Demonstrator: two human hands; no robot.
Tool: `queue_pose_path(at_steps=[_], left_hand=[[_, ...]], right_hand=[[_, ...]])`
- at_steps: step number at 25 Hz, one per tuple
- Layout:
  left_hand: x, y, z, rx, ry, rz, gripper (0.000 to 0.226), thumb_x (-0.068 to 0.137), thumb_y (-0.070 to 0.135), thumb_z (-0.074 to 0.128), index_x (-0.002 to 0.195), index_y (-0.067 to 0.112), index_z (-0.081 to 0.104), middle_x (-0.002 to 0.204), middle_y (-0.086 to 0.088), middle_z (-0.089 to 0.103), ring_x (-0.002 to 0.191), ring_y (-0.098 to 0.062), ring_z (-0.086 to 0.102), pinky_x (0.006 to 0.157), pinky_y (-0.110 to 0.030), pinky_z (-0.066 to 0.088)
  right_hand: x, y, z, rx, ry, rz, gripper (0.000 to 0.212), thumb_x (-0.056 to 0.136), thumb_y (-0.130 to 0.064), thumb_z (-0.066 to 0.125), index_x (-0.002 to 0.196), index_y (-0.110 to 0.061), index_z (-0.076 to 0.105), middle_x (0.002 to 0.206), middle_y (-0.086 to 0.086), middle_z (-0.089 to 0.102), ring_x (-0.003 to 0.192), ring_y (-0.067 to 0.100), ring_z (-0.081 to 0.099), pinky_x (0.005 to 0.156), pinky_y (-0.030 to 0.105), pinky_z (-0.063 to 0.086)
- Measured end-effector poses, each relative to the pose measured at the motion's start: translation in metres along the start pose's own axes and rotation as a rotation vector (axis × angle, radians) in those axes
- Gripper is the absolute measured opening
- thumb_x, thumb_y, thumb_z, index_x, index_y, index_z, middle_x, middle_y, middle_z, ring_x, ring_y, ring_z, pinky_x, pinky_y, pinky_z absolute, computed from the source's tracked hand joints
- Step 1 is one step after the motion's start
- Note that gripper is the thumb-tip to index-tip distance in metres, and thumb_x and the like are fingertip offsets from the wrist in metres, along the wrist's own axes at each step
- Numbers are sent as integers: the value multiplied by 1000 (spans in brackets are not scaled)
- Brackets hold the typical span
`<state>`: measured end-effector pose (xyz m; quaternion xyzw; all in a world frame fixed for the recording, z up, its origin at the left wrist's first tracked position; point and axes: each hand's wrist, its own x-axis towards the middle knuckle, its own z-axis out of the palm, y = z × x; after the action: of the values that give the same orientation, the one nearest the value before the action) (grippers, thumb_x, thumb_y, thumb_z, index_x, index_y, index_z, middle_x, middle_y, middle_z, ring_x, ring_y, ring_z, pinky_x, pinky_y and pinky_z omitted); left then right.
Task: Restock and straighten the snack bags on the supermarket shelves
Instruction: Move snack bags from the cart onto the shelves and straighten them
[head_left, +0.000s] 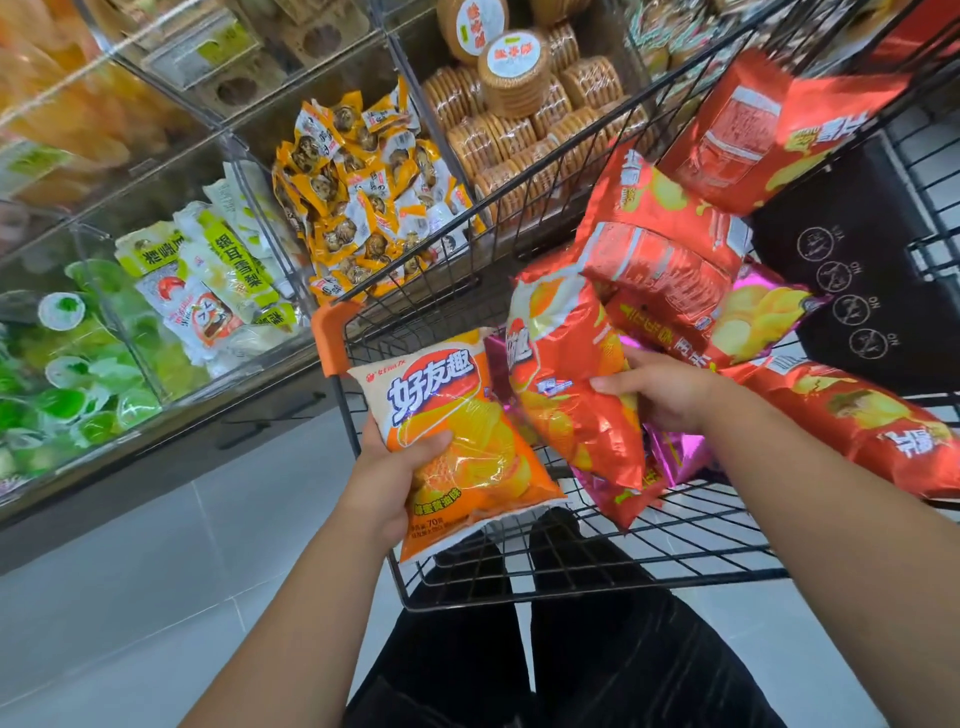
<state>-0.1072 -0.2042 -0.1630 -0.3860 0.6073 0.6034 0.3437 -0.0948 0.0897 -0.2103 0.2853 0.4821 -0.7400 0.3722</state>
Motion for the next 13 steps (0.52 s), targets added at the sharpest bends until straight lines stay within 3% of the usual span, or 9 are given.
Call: queue_pose_path(at_steps=[3, 6, 8, 10, 11, 13], left_hand=[[-6, 3, 3, 28, -86, -22, 79, 61, 13, 84, 129, 33, 49, 113, -8, 72, 96, -34, 71, 79, -56, 58], [-11, 8, 8, 87, -107, 9, 86, 58, 14, 85, 131, 36, 46, 113, -6, 72, 95, -32, 72, 76, -53, 59], [-16, 13, 9, 115, -116, 41, 91, 56, 13, 86, 133, 38, 43, 114, -6, 71, 95, -33, 72, 76, -53, 59], [-23, 18, 9, 111, -138, 82, 88, 59, 9, 84, 131, 39, 44, 112, -5, 71, 91, -31, 73, 73, -51, 59], [-26, 22, 10, 111, -152, 99, 85, 63, 7, 83, 131, 38, 44, 111, -5, 72, 89, -29, 74, 71, -49, 59], [-31, 28, 12, 143, -177, 132, 86, 67, 3, 82, 134, 37, 42, 111, -4, 71, 86, -27, 74, 67, -46, 59]], right_hand=[[-12, 6, -3, 187, -118, 109, 96, 21, -26, 100, 109, -11, 67, 104, 12, 73, 90, 26, 72, 79, 41, 58], [-20, 10, 13, 238, -105, 100, 89, 18, -35, 100, 99, -11, 72, 100, 10, 74, 88, 23, 72, 82, 42, 55], [-29, 11, 29, 213, -43, 24, 92, 16, -44, 98, 99, -15, 70, 95, 8, 75, 82, 19, 73, 75, 39, 56], [-35, 14, 40, 184, 153, -94, 91, 37, -50, 92, 117, -19, 60, 106, 9, 73, 84, 19, 72, 75, 38, 58], [-39, 15, 45, 200, 248, -148, 81, 54, -50, 82, 123, -19, 55, 113, 10, 70, 89, 19, 70, 83, 41, 56], [-53, 16, 58, 221, 275, -200, 58, 70, -53, 61, 119, -22, 58, 116, 3, 70, 97, 16, 67, 96, 42, 50]])
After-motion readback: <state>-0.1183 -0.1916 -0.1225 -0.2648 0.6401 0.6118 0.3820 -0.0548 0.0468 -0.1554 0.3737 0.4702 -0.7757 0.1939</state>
